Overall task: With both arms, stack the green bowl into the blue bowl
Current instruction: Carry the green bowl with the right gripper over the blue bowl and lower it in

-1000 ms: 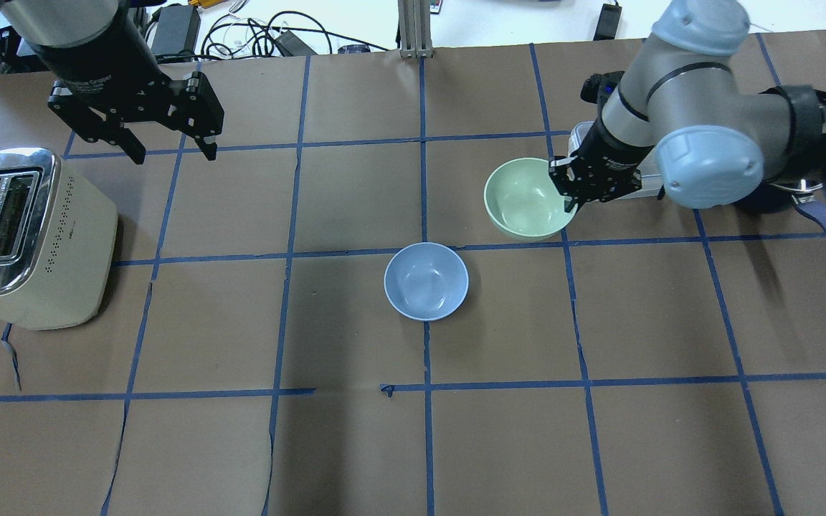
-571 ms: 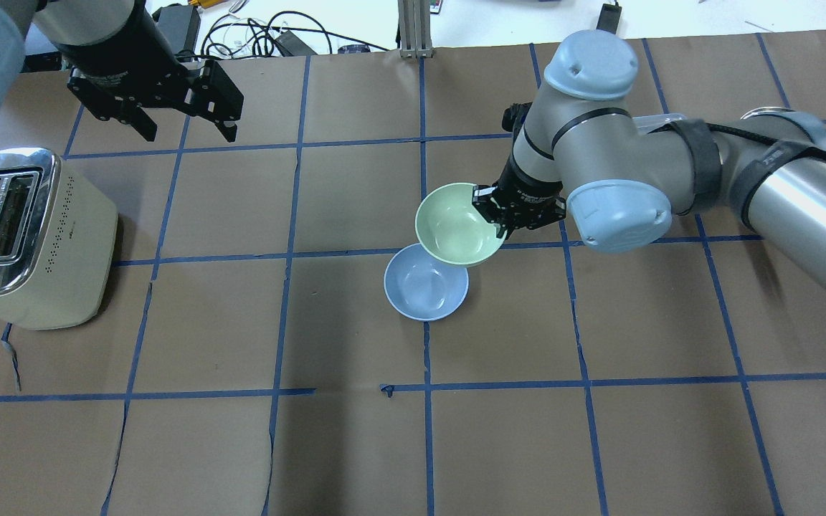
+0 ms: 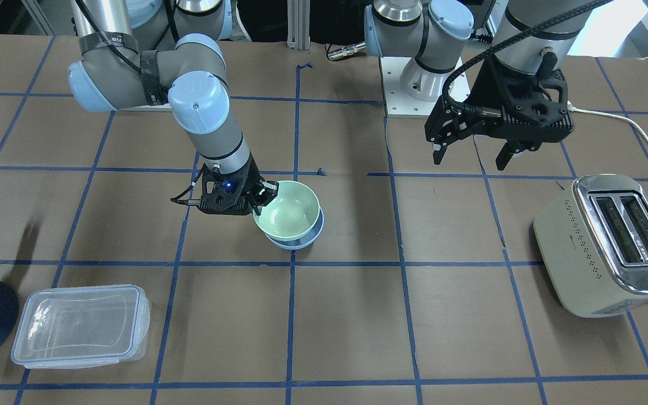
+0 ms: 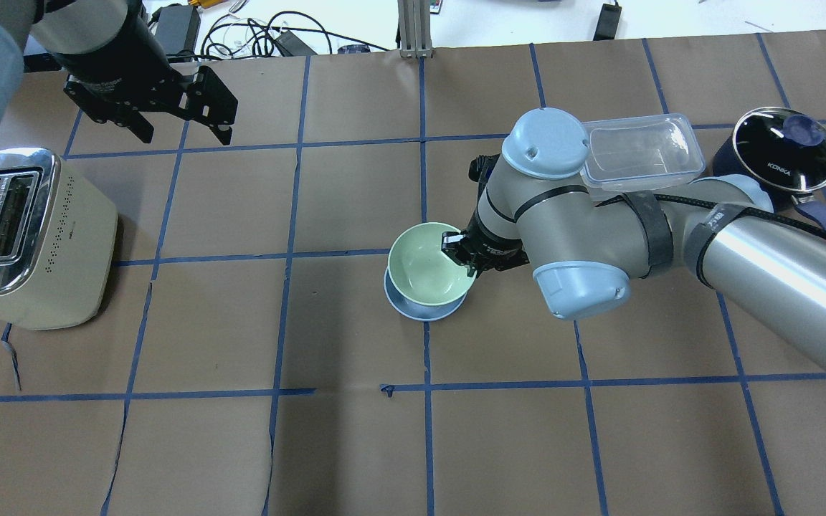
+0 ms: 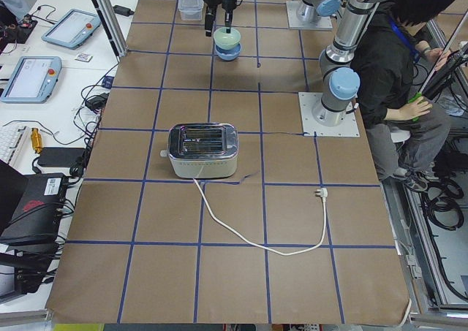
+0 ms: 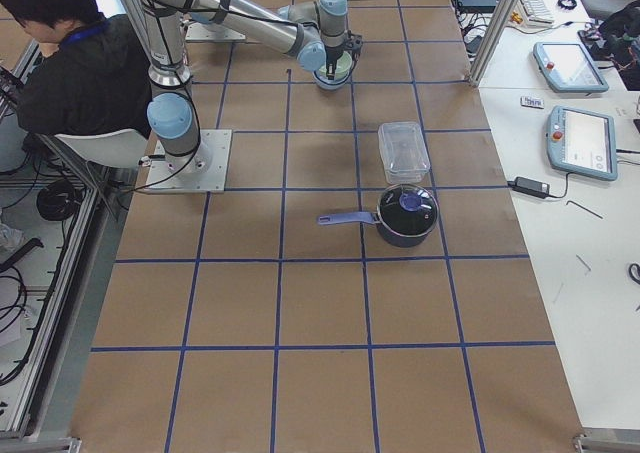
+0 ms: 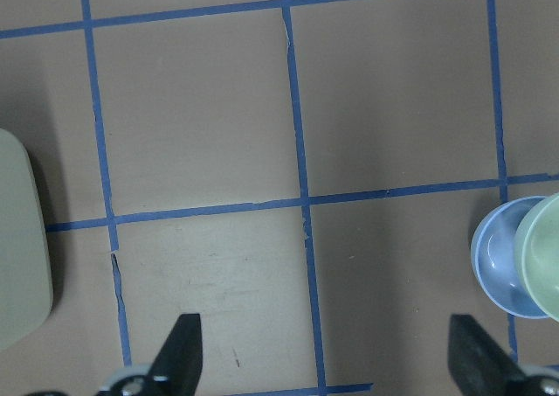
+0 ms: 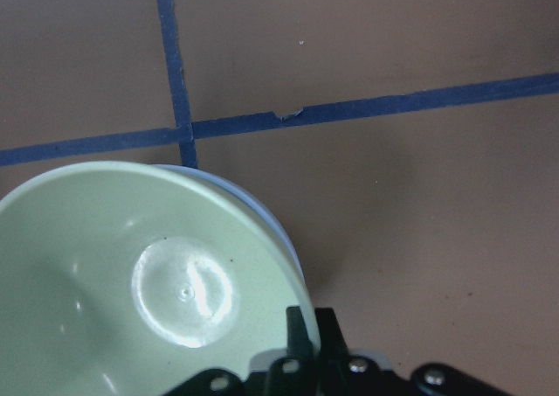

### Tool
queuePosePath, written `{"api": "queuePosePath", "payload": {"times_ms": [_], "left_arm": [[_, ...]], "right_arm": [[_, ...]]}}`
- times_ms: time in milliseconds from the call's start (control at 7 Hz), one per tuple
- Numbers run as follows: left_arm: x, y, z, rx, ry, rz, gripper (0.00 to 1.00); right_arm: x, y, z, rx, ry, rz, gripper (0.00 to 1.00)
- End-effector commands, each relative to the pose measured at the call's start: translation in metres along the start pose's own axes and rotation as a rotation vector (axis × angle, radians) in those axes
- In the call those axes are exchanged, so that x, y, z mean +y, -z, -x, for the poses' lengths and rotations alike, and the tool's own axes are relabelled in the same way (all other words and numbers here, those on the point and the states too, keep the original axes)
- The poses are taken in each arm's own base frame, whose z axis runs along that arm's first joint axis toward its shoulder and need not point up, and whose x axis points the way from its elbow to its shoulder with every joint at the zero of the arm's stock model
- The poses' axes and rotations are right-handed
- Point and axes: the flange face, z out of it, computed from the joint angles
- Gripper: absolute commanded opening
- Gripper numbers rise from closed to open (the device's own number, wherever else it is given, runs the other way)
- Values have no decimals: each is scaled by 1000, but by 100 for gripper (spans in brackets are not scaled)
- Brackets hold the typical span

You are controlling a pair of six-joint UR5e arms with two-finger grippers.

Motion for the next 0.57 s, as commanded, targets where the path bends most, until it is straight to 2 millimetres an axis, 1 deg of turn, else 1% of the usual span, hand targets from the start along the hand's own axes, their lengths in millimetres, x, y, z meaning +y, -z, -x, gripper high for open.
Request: {"api": "queuePosePath", "payload": {"times_ms": [0,286,429], "left_arm": [[0,0,0,2,2,-1,100],[0,-1,1,13,6,1,100],[0,-1,-1,13,1,1,100]], "right_arm": [[2,-2,1,-2,5,0,0],[5,-6,5,0,15,7,0],[3,-8,5,0,18,7,11]]}}
